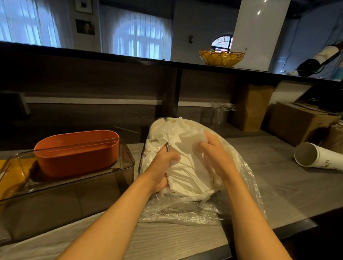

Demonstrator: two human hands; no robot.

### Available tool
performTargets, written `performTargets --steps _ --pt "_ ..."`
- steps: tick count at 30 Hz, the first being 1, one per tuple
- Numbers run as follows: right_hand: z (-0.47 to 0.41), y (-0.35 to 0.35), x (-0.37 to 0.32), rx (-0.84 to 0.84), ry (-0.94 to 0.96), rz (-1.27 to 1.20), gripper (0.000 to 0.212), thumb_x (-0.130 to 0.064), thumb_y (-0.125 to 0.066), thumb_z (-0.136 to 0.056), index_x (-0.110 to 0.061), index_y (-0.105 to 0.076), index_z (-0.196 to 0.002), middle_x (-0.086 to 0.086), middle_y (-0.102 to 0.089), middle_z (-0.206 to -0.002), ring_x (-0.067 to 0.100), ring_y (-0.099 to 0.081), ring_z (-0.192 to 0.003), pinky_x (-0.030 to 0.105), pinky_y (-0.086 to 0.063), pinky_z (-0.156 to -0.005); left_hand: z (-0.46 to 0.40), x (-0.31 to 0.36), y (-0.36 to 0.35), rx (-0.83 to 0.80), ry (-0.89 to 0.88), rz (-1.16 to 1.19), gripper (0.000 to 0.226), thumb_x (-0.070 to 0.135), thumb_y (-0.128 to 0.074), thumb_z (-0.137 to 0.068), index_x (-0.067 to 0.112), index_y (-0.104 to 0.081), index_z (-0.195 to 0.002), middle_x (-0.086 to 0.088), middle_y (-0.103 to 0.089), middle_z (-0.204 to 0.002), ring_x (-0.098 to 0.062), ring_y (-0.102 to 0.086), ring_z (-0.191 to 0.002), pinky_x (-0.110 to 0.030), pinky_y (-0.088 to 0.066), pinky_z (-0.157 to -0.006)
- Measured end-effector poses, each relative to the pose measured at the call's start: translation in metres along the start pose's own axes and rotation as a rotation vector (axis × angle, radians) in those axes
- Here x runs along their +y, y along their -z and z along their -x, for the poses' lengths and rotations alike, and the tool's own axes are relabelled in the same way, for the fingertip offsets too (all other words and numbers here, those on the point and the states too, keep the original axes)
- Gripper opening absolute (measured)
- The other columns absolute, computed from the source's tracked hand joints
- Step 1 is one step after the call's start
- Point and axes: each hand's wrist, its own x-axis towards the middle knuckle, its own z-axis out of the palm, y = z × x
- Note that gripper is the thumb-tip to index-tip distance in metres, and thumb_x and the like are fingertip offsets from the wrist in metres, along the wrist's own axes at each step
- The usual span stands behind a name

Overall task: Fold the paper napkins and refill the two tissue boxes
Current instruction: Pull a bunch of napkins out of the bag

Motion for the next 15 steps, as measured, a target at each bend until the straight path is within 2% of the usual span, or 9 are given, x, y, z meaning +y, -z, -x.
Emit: performTargets --steps 5,7,10,11,13,15 --pt "-0.0004 0.0028 -0.0004 0.035 0.005 -0.035 0.040 0.010 -0.046 -0.088 -0.025 -0.066 -0.092 -0.005 -0.067 -0.083 0.002 -0.062 -0.073 0.017 -0.052 -0.063 0.0030 0.0019 0.0001 0.009 0.006 -0.050 0.045 -0.008 -0.045 -0.090 0.012 -0.055 -0.129 -0.009 -0.068 -0.110 -0.025 -0.067 -0.099 -0.035 -0.057 -0.074" --pt "0.0010 0.0002 0.0013 -0.016 -0.013 0.089 0.043 0.006 -0.046 -0.090 -0.033 -0.063 -0.091 -0.006 -0.067 -0.094 0.003 -0.063 -0.084 0.022 -0.053 -0.075 0.0033 0.0010 0.0001 -0.006 0.002 -0.057 0.048 -0.008 -0.046 -0.087 0.011 -0.055 -0.131 -0.012 -0.067 -0.112 -0.028 -0.067 -0.100 -0.037 -0.057 -0.075" --pt "-0.0003 -0.0003 0.0056 -0.042 -0.013 0.174 0.047 0.003 -0.053 -0.088 -0.042 -0.058 -0.100 -0.001 -0.060 -0.115 0.017 -0.058 -0.106 0.035 -0.052 -0.091 0.0051 0.0020 -0.0008 -0.030 -0.008 -0.066 0.053 -0.003 -0.050 -0.080 0.014 -0.055 -0.131 -0.014 -0.067 -0.116 -0.030 -0.066 -0.103 -0.039 -0.058 -0.080" --pt "-0.0008 0.0008 0.0064 -0.042 -0.014 0.157 0.048 0.002 -0.056 -0.086 -0.041 -0.058 -0.108 -0.001 -0.059 -0.119 0.018 -0.057 -0.110 0.035 -0.052 -0.090 0.0054 0.0021 -0.0001 -0.046 -0.015 -0.068 0.058 0.001 -0.052 -0.075 0.014 -0.055 -0.131 -0.014 -0.067 -0.116 -0.030 -0.067 -0.103 -0.039 -0.058 -0.080" --pt "-0.0004 0.0027 0.0074 -0.051 -0.010 0.163 0.052 0.002 -0.060 -0.084 -0.036 -0.058 -0.119 -0.003 -0.059 -0.121 0.016 -0.058 -0.110 0.028 -0.052 -0.083 0.0056 0.0023 0.0005 -0.072 -0.023 -0.058 0.065 0.007 -0.053 -0.068 0.014 -0.055 -0.133 -0.015 -0.068 -0.115 -0.029 -0.068 -0.101 -0.040 -0.058 -0.080" --pt "0.0002 0.0024 0.0081 -0.070 -0.011 0.170 0.054 0.002 -0.062 -0.084 -0.039 -0.056 -0.118 -0.005 -0.059 -0.120 0.012 -0.059 -0.107 0.023 -0.052 -0.079 0.0055 0.0021 0.0009 -0.082 -0.030 -0.058 0.066 0.008 -0.054 -0.069 0.013 -0.055 -0.134 -0.019 -0.067 -0.117 -0.029 -0.068 -0.100 -0.040 -0.059 -0.081"
